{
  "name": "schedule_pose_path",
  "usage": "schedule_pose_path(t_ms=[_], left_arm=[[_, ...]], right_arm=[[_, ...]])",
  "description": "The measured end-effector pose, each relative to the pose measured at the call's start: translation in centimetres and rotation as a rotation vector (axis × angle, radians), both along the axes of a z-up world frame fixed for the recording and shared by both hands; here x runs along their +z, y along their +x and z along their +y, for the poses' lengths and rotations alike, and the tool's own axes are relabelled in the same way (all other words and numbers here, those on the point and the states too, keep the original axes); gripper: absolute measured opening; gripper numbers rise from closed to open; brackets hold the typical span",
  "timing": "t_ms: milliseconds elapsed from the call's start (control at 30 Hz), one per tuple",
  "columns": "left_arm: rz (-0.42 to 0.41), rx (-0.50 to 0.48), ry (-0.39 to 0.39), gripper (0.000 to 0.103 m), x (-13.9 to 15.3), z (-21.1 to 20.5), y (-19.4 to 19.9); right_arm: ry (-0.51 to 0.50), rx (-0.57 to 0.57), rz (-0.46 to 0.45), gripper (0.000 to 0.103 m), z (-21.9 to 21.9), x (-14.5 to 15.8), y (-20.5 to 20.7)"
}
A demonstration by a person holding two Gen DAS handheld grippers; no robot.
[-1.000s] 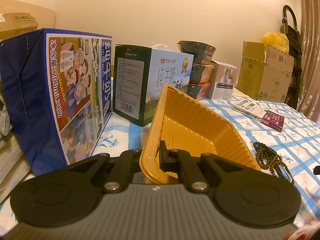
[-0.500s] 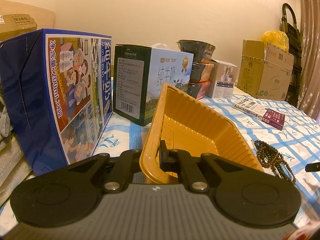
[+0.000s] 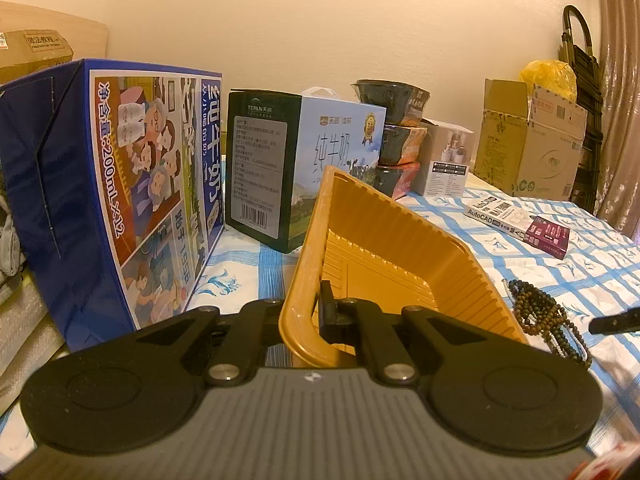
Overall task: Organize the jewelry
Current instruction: 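Move the open right tool back over the bead pile, then grasp a long dark bead strand with the right tool and lower it into the tray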
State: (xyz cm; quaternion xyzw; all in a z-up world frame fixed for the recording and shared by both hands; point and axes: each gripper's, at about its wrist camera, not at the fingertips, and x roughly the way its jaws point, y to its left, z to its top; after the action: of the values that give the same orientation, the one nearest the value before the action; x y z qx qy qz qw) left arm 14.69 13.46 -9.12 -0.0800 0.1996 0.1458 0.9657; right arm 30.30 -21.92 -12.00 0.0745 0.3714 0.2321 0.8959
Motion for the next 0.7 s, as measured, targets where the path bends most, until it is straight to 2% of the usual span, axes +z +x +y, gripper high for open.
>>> schedule_pose_path(t_ms=[167, 333, 567, 633, 700], left_arm=[[0.001, -0.001, 0.001, 0.006, 0.0, 0.0, 0.0], [0.001, -0.001, 0.001, 0.006, -0.1, 0.1, 0.0], [0.002, -0.001, 0.002, 0.006, -0.1, 0.1, 0.0], [0.002, -0.001, 0.001, 0.006, -0.2, 0.2, 0.0], [0.002, -0.002, 0.002, 0.006, -0.2, 0.2, 0.0]], right_arm=[[0.042, -0.015, 0.027, 0.04, 0.7, -0.8, 2.2], [0.11, -0.037, 0.099, 0.04, 1.3, -2.4, 4.3], [0.259, -0.165, 0.164, 0.039, 0.5, -3.7, 6.3], [0.254, -0.171, 0.157, 0.012, 0.5, -3.6, 6.5], [0.242, -0.152, 0.131, 0.007, 0.7, -3.4, 6.3]])
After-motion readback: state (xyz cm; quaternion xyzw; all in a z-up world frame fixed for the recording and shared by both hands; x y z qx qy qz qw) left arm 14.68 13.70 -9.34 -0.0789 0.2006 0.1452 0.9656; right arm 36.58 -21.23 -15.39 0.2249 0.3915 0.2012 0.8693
